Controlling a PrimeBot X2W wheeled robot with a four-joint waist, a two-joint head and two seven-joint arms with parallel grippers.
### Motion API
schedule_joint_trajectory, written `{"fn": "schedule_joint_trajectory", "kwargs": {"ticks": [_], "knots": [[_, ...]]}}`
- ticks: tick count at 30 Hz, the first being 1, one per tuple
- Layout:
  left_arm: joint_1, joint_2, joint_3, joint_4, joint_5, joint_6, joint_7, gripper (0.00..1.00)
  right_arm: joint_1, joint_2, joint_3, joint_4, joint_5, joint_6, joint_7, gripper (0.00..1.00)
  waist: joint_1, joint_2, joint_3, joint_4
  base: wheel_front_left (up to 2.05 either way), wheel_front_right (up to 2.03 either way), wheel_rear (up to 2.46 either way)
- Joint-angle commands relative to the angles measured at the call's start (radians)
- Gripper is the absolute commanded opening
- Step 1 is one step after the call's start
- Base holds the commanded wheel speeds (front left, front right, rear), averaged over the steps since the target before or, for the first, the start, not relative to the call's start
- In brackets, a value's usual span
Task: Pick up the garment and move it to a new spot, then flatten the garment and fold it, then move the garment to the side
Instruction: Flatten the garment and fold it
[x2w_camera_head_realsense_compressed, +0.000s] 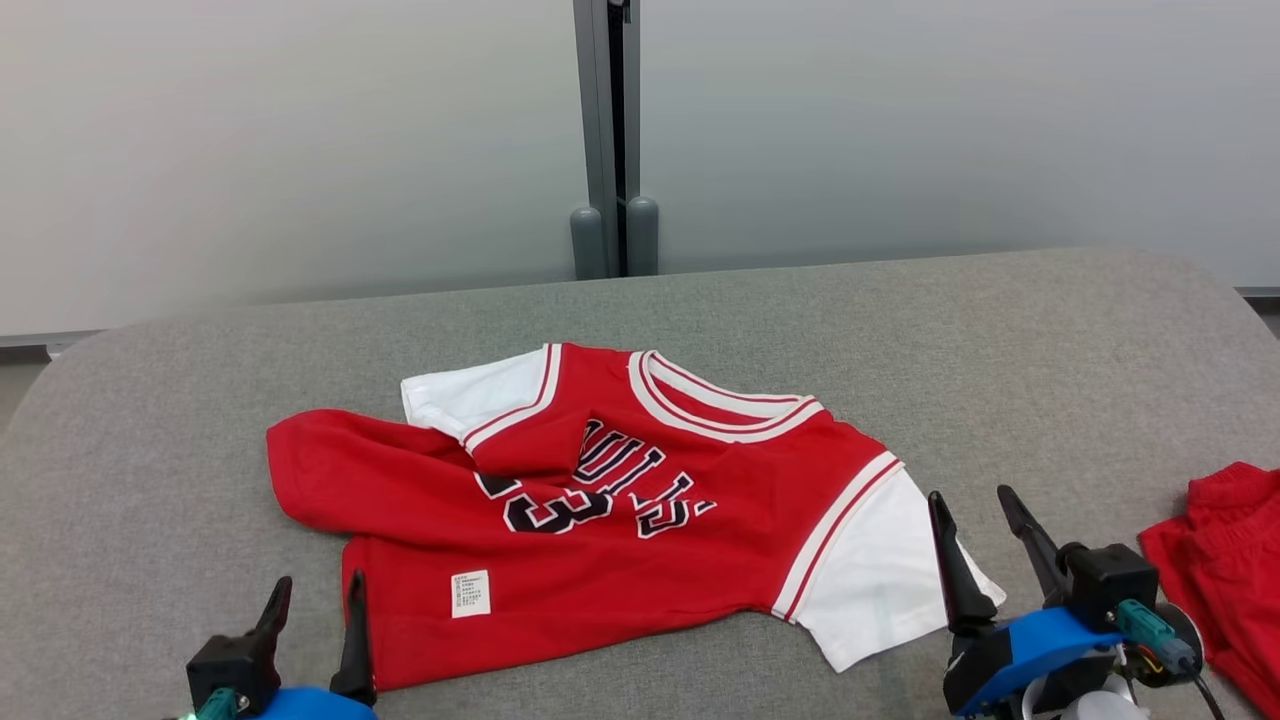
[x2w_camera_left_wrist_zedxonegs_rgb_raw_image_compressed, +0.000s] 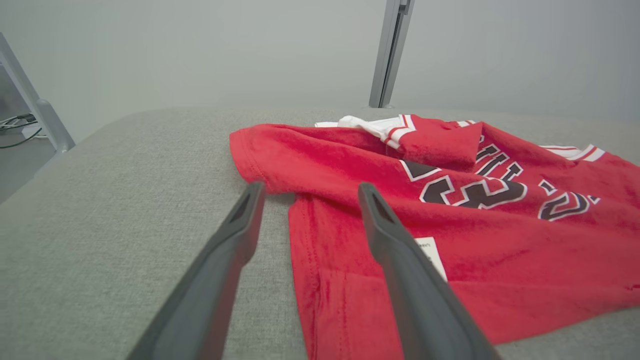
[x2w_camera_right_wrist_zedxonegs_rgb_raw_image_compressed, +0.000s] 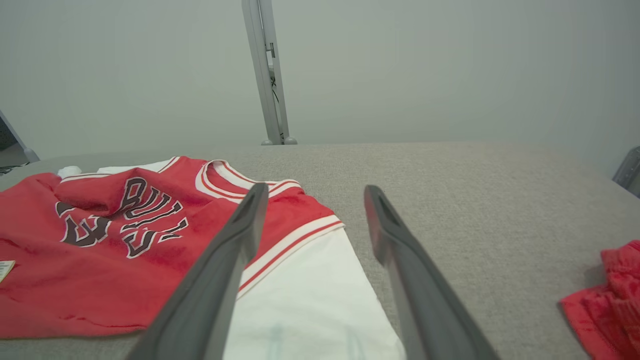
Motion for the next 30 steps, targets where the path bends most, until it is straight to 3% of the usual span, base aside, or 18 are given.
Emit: {"fn": "schedule_joint_trajectory", "kwargs": {"ticks": [1, 7, 15, 23, 30], "knots": [[0.012, -0.005, 0.010, -0.004, 0.009, -0.004, -0.004, 1.00, 0.015, -0.005, 0.002, 0.005, 0.001, 0.000, 0.000, 1.00, 0.0001, 0.0001, -0.003, 0.001, 0.00, 0.00, 0.00], [0.049, -0.048, 0.069, 0.001, 0.064, -0.037, -0.004, 1.00, 0.024, -0.005, 0.009, 0.024, -0.004, 0.000, 0.000, 1.00, 0.0001, 0.0001, -0.012, 0.003, 0.00, 0.00, 0.00], [0.004, -0.078, 0.082, 0.111, 0.070, -0.122, -0.004, 1.00, 0.013, -0.005, 0.030, 0.034, 0.003, 0.000, 0.000, 1.00, 0.0001, 0.0001, 0.019, -0.018, 0.00, 0.00, 0.00], [-0.043, -0.058, 0.068, 0.193, 0.028, -0.144, -0.004, 1.00, 0.009, -0.005, 0.030, 0.029, 0.003, 0.000, 0.000, 1.00, 0.0001, 0.0001, 0.053, -0.042, 0.00, 0.00, 0.00], [-0.067, -0.021, -0.017, 0.208, -0.065, -0.141, -0.004, 1.00, 0.003, -0.005, 0.034, 0.020, 0.006, 0.000, 0.000, 1.00, 0.0001, 0.0001, 0.074, -0.057, 0.00, 0.00, 0.00]]}}
